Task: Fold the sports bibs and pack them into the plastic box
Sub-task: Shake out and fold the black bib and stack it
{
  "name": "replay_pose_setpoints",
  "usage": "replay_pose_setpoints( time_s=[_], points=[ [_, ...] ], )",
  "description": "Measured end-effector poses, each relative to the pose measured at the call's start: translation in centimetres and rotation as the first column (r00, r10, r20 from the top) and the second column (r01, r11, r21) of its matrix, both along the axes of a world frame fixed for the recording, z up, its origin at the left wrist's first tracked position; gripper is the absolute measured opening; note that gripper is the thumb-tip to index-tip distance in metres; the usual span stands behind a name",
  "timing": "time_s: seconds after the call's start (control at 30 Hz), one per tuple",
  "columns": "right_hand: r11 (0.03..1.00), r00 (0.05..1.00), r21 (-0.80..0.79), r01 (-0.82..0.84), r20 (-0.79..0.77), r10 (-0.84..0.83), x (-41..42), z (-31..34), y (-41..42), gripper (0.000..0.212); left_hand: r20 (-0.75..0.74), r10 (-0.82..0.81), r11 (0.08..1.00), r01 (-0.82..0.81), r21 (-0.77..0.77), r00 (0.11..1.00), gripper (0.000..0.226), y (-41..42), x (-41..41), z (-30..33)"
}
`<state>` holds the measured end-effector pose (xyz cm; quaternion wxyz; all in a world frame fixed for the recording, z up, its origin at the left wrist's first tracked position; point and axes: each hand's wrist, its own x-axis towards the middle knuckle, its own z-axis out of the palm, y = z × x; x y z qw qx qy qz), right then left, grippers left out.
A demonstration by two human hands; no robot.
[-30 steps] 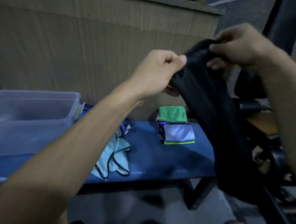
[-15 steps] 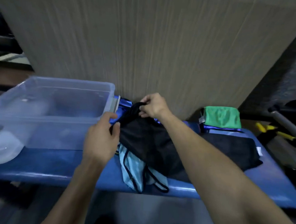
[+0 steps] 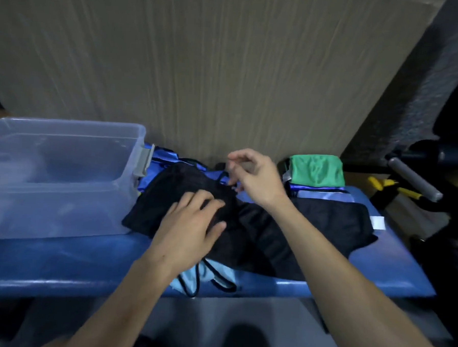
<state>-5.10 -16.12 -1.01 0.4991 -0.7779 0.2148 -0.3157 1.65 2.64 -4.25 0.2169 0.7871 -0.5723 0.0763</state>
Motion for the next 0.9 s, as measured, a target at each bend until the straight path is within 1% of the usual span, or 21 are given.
replay_pose_setpoints(
  time_s=[0.03,0.07,0.1,0.17,0.2,0.23,0.3,0.33,0.37,0.43,0.47,0.53,0.6,0.63,0.73,0.77,0.83,0.9],
  points=[
    [0.995,0.996,-0.05,0.084,0.011,-0.084,-2.7,-0.3,-0.9,0.018,0.013,-0.002,0.993,0.0,0.12,1.0,0.045,-0.8,-0.3,-0.5],
    [0.979,0.983,-0.088,0.186,0.012,-0.186,-5.7,-0.9,-2.3,0.02,0.031,0.035,0.977,-0.041,0.209,0.999,0.047,-1.5,-0.4,-1.0],
    [0.952,0.957,-0.103,0.289,0.008,-0.29,-8.6,-1.5,-3.5,0.021,0.059,0.081,0.966,-0.093,0.242,0.995,0.046,-2.1,-0.4,-1.4],
    [0.863,0.868,-0.132,0.488,-0.034,-0.496,-14.5,-3.2,-6.1,0.013,0.096,0.125,0.97,-0.142,0.198,0.987,0.04,-3.1,-0.7,-1.8],
    [0.803,0.805,-0.167,0.572,-0.073,-0.588,-17.1,-4.1,-7.3,0.007,0.103,0.117,0.979,-0.132,0.155,0.988,0.036,-3.8,-1.2,-2.0],
    [0.746,0.74,-0.193,0.637,-0.118,-0.662,-19.5,-4.9,-8.4,0.004,0.106,0.088,0.988,-0.1,0.119,0.991,0.034,-4.5,-1.7,-2.1],
    [0.66,0.629,-0.171,0.732,-0.202,-0.75,-23.2,-6.4,-10.1,0.008,0.099,-0.013,0.996,0.005,0.086,0.995,0.029,-6.0,-3.3,-2.3],
    [0.645,0.605,-0.132,0.753,-0.249,-0.757,-24.4,-6.9,-10.8,0.012,0.088,-0.065,0.995,0.057,0.087,0.994,0.027,-6.7,-4.2,-2.2],
    [0.645,0.599,-0.084,0.759,-0.295,-0.744,-25.2,-7.5,-11.4,0.019,0.072,-0.118,0.989,0.11,0.096,0.99,0.026,-7.3,-5.1,-2.3],
    [0.67,0.628,0.02,0.742,-0.368,-0.685,-25.8,-8.7,-12.6,0.035,0.038,-0.238,0.966,0.232,0.112,0.971,0.024,-8.7,-6.9,-2.6],
    [0.689,0.649,0.045,0.723,-0.383,-0.657,-25.8,-9.1,-13.2,0.041,0.018,-0.295,0.949,0.291,0.125,0.955,0.023,-9.3,-7.8,-2.8],
    [0.721,0.672,0.038,0.692,-0.398,-0.625,-25.6,-10.1,-14.2,0.052,-0.028,-0.4,0.902,0.399,0.167,0.916,0.025,-10.6,-9.7,-3.4],
    [0.714,0.65,0.022,0.7,-0.435,-0.623,-25.5,-10.7,-15.3,0.07,-0.067,-0.482,0.848,0.484,0.215,0.874,0.031,-11.6,-11.3,-4.2],
    [0.704,0.633,0.023,0.71,-0.46,-0.623,-25.5,-10.6,-15.7,0.072,-0.074,-0.507,0.827,0.509,0.239,0.859,0.034,-12.0,-11.9,-4.6],
    [0.708,0.589,-0.023,0.705,-0.536,-0.604,-25.6,-10.5,-16.7,0.059,-0.088,-0.524,0.794,0.524,0.309,0.847,0.037,-12.9,-12.5,-5.5],
    [0.707,0.569,-0.042,0.706,-0.56,-0.602,-25.5,-10.4,-16.9,0.058,-0.101,-0.523,0.79,0.526,0.316,0.846,0.036,-13.1,-12.6,-5.7],
    [0.738,0.541,-0.093,0.669,-0.621,-0.568,-25.3,-10.7,-17.5,0.054,-0.125,-0.52,0.79,0.531,0.306,0.845,0.031,-13.6,-12.6,-5.9],
    [0.74,0.525,-0.131,0.66,-0.624,-0.579,-25.3,-11.3,-18.2,0.041,-0.156,-0.513,0.787,0.535,0.307,0.844,0.029,-13.8,-12.5,-6.1]
  ],
)
